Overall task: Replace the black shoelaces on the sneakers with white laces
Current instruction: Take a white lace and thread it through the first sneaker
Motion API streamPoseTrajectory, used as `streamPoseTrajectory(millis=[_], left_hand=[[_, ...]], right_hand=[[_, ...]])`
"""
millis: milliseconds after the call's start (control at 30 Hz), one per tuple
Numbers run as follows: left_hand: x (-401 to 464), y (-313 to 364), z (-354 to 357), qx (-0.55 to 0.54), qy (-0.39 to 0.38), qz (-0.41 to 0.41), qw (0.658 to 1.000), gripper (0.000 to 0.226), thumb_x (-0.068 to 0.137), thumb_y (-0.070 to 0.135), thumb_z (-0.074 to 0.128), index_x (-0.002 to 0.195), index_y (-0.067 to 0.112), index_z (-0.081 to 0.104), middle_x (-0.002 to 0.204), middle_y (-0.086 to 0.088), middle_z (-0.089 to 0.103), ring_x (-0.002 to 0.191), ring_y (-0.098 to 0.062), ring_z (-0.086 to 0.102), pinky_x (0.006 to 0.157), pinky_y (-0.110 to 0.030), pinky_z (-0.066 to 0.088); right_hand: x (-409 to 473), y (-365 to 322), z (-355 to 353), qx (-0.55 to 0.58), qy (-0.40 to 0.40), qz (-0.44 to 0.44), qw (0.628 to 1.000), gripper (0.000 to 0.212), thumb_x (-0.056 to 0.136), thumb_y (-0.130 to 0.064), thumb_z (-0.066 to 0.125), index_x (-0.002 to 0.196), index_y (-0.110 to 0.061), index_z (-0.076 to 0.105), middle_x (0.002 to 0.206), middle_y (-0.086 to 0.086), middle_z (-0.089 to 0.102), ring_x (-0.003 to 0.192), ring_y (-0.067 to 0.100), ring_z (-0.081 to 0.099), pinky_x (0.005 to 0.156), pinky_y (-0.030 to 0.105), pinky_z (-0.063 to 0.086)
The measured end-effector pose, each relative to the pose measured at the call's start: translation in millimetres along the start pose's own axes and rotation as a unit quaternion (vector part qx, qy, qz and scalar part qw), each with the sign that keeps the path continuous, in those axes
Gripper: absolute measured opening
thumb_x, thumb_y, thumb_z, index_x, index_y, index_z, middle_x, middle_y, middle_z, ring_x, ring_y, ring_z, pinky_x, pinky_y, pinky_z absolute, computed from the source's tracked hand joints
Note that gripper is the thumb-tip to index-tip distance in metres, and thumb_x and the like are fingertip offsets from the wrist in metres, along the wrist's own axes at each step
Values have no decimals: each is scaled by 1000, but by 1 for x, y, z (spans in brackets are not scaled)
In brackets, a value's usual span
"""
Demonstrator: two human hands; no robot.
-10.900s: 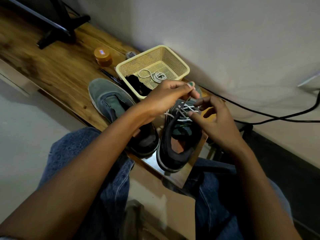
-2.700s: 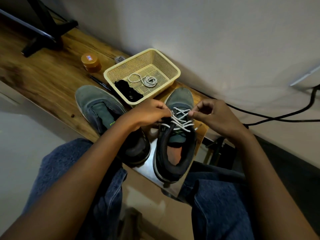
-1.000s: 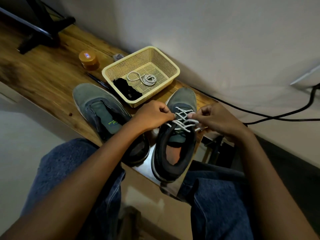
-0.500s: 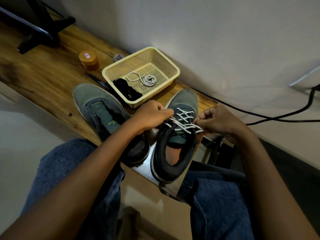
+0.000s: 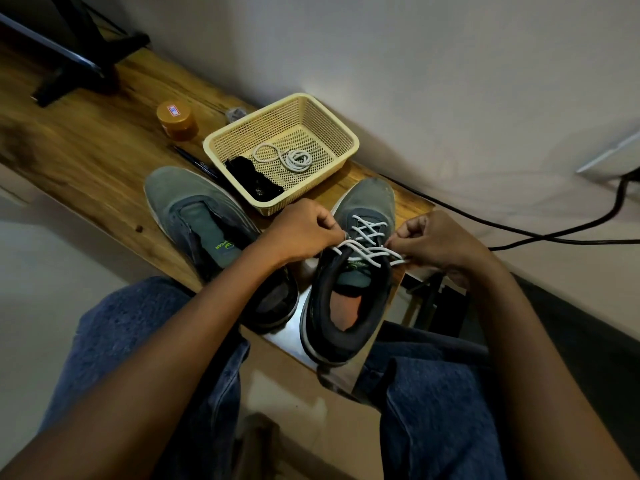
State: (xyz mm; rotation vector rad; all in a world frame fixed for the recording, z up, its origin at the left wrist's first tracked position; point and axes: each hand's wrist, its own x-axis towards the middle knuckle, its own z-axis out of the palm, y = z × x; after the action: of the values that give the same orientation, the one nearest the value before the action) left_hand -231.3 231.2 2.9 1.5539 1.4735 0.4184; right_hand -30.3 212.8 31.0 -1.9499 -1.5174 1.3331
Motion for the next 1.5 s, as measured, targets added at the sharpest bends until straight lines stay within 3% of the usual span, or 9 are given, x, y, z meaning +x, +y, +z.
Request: streamPoseTrajectory(millis=[200,400,567,667,767,900,1167,1367,1500], left_hand=[[-3,4,-3,-3,-2,-6,1000,12,83,23,67,82,11,71,85,-4,71,78,-14,62,69,-25,46],[-3,3,-3,-41,1,8,999,17,86,27,68,83,11,71,79,-1,69,74,-14,62,79,-33,52],[-6,6,-9,-84,37,-4,996,23,93,26,54,87,15,73,67,13,63,64,0,56,69,-25,45],[-15,3,-8,-98,50,16,994,17,91,24,57,88,19,72,94,4,70,89,-16,65,91,-39,51],[-28,3,-4,-71,74,54,993,9,90,20,61,96,17,67,93,3,67,89,-18,65,86,-37,54],[-38,0,-1,-46,64,98,992,10,87,14,64,95,20,66,84,6,64,83,-20,64,77,-28,51],[-48,-4,14,-114,18,128,985,44,89,12,63,129,26,54,120,10,63,112,-2,58,103,-29,45],[-47,-6,17,-22,-14,106,994,55,84,31,64,136,31,44,129,4,60,117,-12,57,102,-40,46],[-46,-6,21,124,-36,93,987,54,95,37,49,146,30,31,129,-8,59,116,-28,56,92,-41,48]], right_hand=[[2,0,1,8,5,8,1000,14,79,1,68,66,0,66,53,6,59,44,7,48,44,16,40],[0,0,0,32,9,2,999,20,84,-1,67,65,-7,66,57,8,60,45,7,50,45,15,43],[-7,4,-9,66,104,-11,992,18,94,-14,59,77,-12,65,74,5,68,69,15,60,62,25,47],[-18,8,-8,58,155,-43,985,19,92,-13,60,74,-17,65,75,4,68,73,16,60,65,27,45],[-34,7,-3,42,193,-92,976,16,89,-13,64,74,-18,66,70,1,66,65,10,57,62,22,45],[-55,8,13,-22,146,-106,983,9,87,-13,68,79,-11,70,73,0,68,63,5,58,59,16,45],[-47,12,26,-99,154,-122,976,11,90,-14,64,90,-15,75,80,-7,63,64,0,50,58,23,36],[-42,10,25,-63,142,-117,981,20,87,-12,68,74,-27,65,70,-16,62,68,0,58,67,23,44],[-40,11,27,-54,126,-117,984,26,92,-8,60,72,-25,56,78,2,66,79,21,64,75,37,51]])
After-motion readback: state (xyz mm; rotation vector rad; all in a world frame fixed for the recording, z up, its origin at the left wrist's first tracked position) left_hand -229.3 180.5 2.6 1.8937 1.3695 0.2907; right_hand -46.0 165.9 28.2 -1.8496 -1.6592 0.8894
